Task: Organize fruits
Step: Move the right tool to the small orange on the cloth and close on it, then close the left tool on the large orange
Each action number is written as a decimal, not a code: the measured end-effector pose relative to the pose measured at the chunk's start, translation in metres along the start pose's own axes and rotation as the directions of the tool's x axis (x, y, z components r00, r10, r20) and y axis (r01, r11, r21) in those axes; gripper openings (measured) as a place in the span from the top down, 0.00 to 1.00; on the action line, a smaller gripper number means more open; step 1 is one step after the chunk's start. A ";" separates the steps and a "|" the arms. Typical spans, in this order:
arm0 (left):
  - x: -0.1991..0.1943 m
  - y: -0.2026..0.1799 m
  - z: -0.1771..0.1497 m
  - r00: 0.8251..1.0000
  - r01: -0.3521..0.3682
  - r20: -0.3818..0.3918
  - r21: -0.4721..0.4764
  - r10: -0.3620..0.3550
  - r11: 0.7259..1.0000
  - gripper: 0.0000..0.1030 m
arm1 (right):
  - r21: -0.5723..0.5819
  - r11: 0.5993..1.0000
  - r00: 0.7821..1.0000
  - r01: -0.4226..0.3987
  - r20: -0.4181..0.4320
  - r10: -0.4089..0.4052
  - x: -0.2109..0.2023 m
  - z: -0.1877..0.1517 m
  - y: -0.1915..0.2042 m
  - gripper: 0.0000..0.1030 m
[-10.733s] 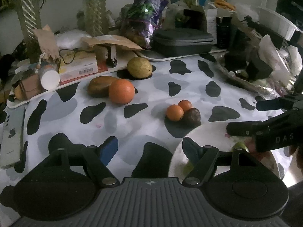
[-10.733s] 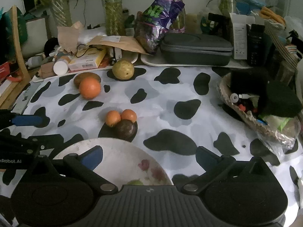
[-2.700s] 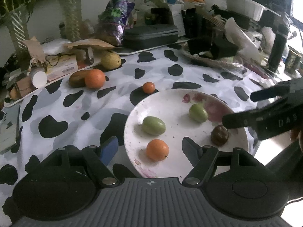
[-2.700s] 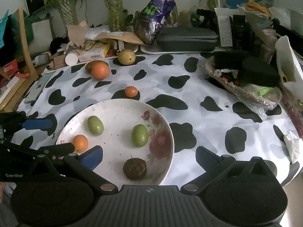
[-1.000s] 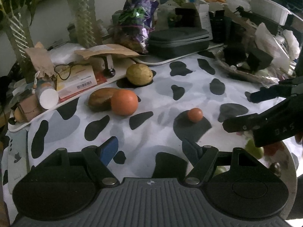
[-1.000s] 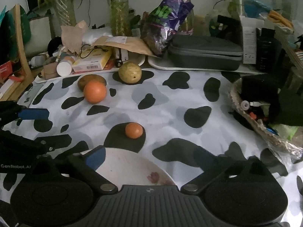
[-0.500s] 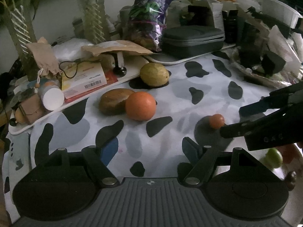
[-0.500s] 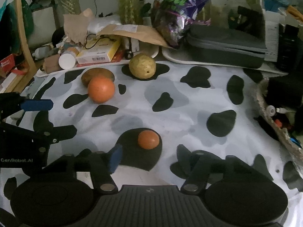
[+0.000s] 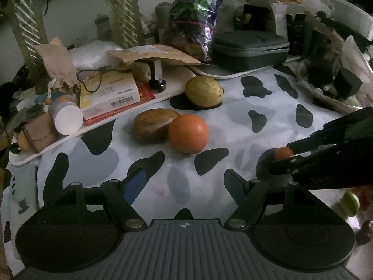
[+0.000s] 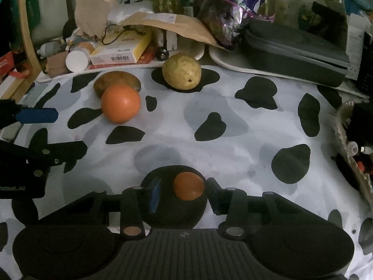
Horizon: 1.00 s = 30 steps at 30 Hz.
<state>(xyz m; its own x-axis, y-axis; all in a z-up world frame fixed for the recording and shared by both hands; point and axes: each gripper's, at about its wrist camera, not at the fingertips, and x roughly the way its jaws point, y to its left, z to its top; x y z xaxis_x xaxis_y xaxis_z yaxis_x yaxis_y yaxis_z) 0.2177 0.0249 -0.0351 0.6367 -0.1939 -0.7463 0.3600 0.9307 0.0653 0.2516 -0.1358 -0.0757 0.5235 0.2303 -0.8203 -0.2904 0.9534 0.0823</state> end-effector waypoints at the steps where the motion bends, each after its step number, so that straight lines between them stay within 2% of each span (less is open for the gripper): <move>1: 0.000 0.000 0.000 1.000 0.001 0.000 0.002 -0.001 1.000 0.29 | -0.004 1.000 1.000 0.005 0.001 -0.005 0.001 0.000 0.000 0.59; 4: 0.001 -0.001 0.000 1.000 0.002 -0.001 0.007 -0.002 1.000 0.29 | -0.016 1.000 1.000 0.025 0.004 -0.025 0.001 0.001 0.002 0.72; 9: 0.003 -0.001 -0.001 1.000 -0.009 -0.002 0.011 0.009 1.000 0.29 | -0.043 0.999 1.000 0.023 0.015 -0.022 -0.002 0.000 0.005 0.72; 16: 0.006 -0.003 0.000 0.998 -0.034 0.059 0.026 0.032 0.999 0.29 | -0.037 0.999 1.000 0.011 0.030 -0.009 -0.009 0.003 0.002 0.73; 22: 0.017 -0.001 0.005 0.996 -0.031 0.087 -0.009 0.032 0.999 0.29 | -0.016 1.000 0.999 0.008 0.035 -0.007 -0.012 0.003 -0.009 0.72; 30: 0.038 -0.007 0.014 0.994 -0.027 0.110 -0.008 0.028 1.000 0.29 | 0.009 1.000 0.999 -0.003 0.046 0.002 -0.019 0.002 -0.027 0.72</move>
<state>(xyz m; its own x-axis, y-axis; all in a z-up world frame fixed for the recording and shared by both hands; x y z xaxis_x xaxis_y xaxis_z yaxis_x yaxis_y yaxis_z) 0.2494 0.0068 -0.0545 0.7174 -0.2008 -0.6671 0.3368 0.9382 0.0799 0.2511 -0.1651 -0.0607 0.5588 0.2413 -0.7934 -0.2850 0.9543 0.0895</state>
